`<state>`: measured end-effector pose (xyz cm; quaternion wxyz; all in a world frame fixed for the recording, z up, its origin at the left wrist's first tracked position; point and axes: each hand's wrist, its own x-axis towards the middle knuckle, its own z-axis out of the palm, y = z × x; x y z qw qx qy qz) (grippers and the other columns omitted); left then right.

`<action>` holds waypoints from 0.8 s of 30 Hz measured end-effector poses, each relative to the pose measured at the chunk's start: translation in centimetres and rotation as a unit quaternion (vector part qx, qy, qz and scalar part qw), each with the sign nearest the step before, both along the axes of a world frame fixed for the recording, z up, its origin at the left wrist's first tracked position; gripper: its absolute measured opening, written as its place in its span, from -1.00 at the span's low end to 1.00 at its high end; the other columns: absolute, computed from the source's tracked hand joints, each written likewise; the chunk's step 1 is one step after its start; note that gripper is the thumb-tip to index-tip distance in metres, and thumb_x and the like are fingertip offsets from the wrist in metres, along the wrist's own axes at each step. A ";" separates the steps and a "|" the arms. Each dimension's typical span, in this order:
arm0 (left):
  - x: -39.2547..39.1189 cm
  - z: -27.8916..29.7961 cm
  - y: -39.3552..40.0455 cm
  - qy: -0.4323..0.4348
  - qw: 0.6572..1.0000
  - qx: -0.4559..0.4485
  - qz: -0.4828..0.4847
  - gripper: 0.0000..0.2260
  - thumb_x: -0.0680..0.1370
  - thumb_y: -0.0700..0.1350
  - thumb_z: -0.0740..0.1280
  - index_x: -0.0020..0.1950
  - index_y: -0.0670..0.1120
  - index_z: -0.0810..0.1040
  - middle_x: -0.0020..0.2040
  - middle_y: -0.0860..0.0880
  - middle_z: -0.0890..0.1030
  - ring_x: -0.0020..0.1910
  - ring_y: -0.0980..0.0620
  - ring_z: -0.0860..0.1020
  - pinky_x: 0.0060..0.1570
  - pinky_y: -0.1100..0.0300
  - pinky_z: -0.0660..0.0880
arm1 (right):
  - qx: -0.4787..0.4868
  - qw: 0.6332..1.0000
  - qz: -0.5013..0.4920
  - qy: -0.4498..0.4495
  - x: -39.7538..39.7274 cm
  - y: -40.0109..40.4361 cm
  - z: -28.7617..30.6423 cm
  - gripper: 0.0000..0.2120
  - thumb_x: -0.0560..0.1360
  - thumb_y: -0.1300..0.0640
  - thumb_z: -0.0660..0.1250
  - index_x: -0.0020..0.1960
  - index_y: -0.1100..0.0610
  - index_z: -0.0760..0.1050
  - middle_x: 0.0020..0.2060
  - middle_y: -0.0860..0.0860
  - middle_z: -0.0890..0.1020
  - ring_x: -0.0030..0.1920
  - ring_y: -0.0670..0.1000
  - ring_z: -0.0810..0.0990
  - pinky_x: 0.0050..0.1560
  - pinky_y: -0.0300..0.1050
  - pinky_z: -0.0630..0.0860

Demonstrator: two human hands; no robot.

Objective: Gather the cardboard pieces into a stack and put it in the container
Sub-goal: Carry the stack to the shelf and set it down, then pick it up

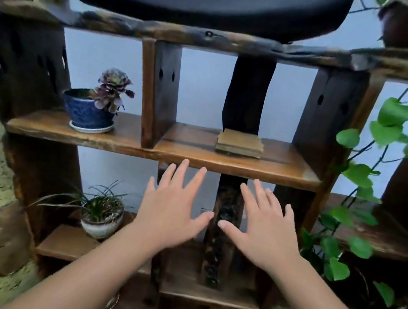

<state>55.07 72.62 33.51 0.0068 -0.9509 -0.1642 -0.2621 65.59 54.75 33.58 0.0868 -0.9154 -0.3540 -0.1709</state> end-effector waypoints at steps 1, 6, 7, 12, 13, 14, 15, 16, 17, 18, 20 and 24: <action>0.6 0.7 0.5 -0.003 1.000 0.000 -0.005 -0.24 0.41 0.43 0.00 0.53 0.20 -0.14 0.60 -0.06 -0.03 0.55 -0.13 0.00 0.40 -0.27 0.12 | 0.001 1.000 -0.001 -0.004 0.5 0.4 0.7 -0.10 0.33 -0.55 -0.18 0.56 -0.12 -0.11 0.59 -0.02 -0.05 0.56 0.07 -0.01 0.47 0.32 0.05; 3.9 3.4 3.1 0.005 1.000 -0.002 -0.026 -0.25 0.42 0.43 0.00 0.53 0.20 -0.14 0.60 -0.04 -0.06 0.56 -0.12 -0.04 0.43 -0.26 0.10 | 0.002 1.000 -0.005 -0.030 3.1 2.2 3.3 -0.08 0.32 -0.56 -0.18 0.56 -0.10 -0.07 0.58 -0.02 -0.01 0.56 0.06 0.01 0.46 0.29 0.08; 4.7 3.8 3.6 0.009 1.000 0.000 -0.026 -0.25 0.42 0.43 -0.01 0.53 0.20 -0.14 0.60 -0.04 -0.06 0.56 -0.11 -0.05 0.43 -0.26 0.10 | -0.001 0.999 -0.006 -0.033 3.8 2.6 3.5 -0.07 0.32 -0.56 -0.19 0.56 -0.10 -0.07 0.58 -0.01 0.00 0.56 0.07 0.02 0.45 0.29 0.09; 9.6 4.9 6.0 0.040 0.998 -0.022 -0.036 -0.24 0.42 0.42 0.03 0.55 0.17 -0.07 0.60 -0.05 -0.01 0.55 -0.12 0.00 0.43 -0.19 0.16 | -0.025 0.999 -0.021 -0.040 8.6 4.8 4.2 -0.08 0.33 -0.57 -0.19 0.55 -0.11 -0.04 0.58 0.00 0.02 0.55 0.08 0.04 0.43 0.29 0.10; 11.0 5.2 6.6 0.043 0.997 -0.048 -0.045 -0.24 0.42 0.42 0.06 0.55 0.16 -0.05 0.60 -0.05 0.01 0.55 -0.12 0.02 0.43 -0.16 0.18 | -0.026 0.999 -0.026 -0.033 9.8 5.4 4.3 -0.09 0.33 -0.56 -0.17 0.55 -0.11 -0.03 0.58 0.00 0.03 0.55 0.09 0.04 0.43 0.29 0.11; 12.3 5.5 7.4 0.046 0.995 -0.076 -0.052 -0.23 0.42 0.41 0.09 0.55 0.15 -0.03 0.60 -0.04 0.03 0.55 -0.12 0.03 0.44 -0.13 0.19 | -0.025 0.999 -0.032 -0.025 11.1 6.0 4.5 -0.10 0.34 -0.56 -0.15 0.55 -0.10 -0.02 0.58 0.01 0.03 0.55 0.10 0.05 0.43 0.28 0.11; 13.6 5.6 8.1 0.049 0.992 -0.106 -0.057 -0.23 0.42 0.40 0.11 0.55 0.15 -0.01 0.59 -0.04 0.04 0.55 -0.11 0.05 0.44 -0.11 0.20 | -0.024 0.999 -0.040 -0.016 12.3 6.5 4.5 -0.11 0.35 -0.55 -0.14 0.55 -0.10 -0.01 0.58 0.01 0.03 0.55 0.10 0.06 0.43 0.27 0.12; 15.8 5.7 9.0 0.051 0.987 -0.136 -0.063 -0.23 0.42 0.40 0.12 0.55 0.14 0.00 0.59 -0.04 0.06 0.54 -0.10 0.07 0.43 -0.09 0.20 | -0.023 0.999 -0.049 -0.006 14.3 7.4 4.6 -0.12 0.35 -0.54 -0.12 0.55 -0.10 -0.01 0.58 0.02 0.03 0.55 0.11 0.06 0.44 0.25 0.13; 16.7 5.7 9.5 0.053 0.984 -0.159 -0.067 -0.23 0.42 0.39 0.13 0.55 0.12 0.02 0.58 -0.05 0.09 0.53 -0.11 0.10 0.43 -0.08 0.21 | -0.026 0.998 -0.052 -0.001 15.1 7.8 4.6 -0.13 0.36 -0.53 -0.11 0.55 -0.10 -0.02 0.58 0.02 0.03 0.54 0.11 0.07 0.44 0.24 0.13; 17.9 5.8 10.1 0.055 0.981 -0.170 -0.071 -0.23 0.43 0.38 0.14 0.56 0.10 0.04 0.58 -0.06 0.11 0.52 -0.12 0.13 0.43 -0.07 0.22 | -0.030 0.998 -0.054 0.004 16.1 8.3 4.6 -0.15 0.37 -0.51 -0.11 0.55 -0.10 -0.01 0.58 0.02 0.03 0.54 0.12 0.07 0.43 0.24 0.14; 20.8 5.4 11.1 0.071 0.980 -0.168 -0.076 -0.22 0.45 0.36 0.14 0.56 0.04 0.05 0.56 -0.10 0.16 0.50 -0.14 0.19 0.42 -0.08 0.24 | -0.031 0.997 -0.068 0.018 18.6 9.4 4.6 -0.18 0.39 -0.48 -0.09 0.54 -0.09 0.02 0.58 0.03 0.05 0.54 0.14 0.09 0.41 0.23 0.18; 25.7 4.4 12.4 0.102 0.963 -0.240 -0.071 -0.24 0.49 0.35 0.11 0.56 -0.01 0.04 0.51 -0.18 0.26 0.44 -0.20 0.29 0.39 -0.07 0.28 | 0.039 0.983 -0.110 0.145 23.4 11.2 4.8 -0.30 0.51 -0.35 -0.01 0.52 0.02 0.13 0.54 0.13 0.18 0.46 0.24 0.23 0.36 0.21 0.29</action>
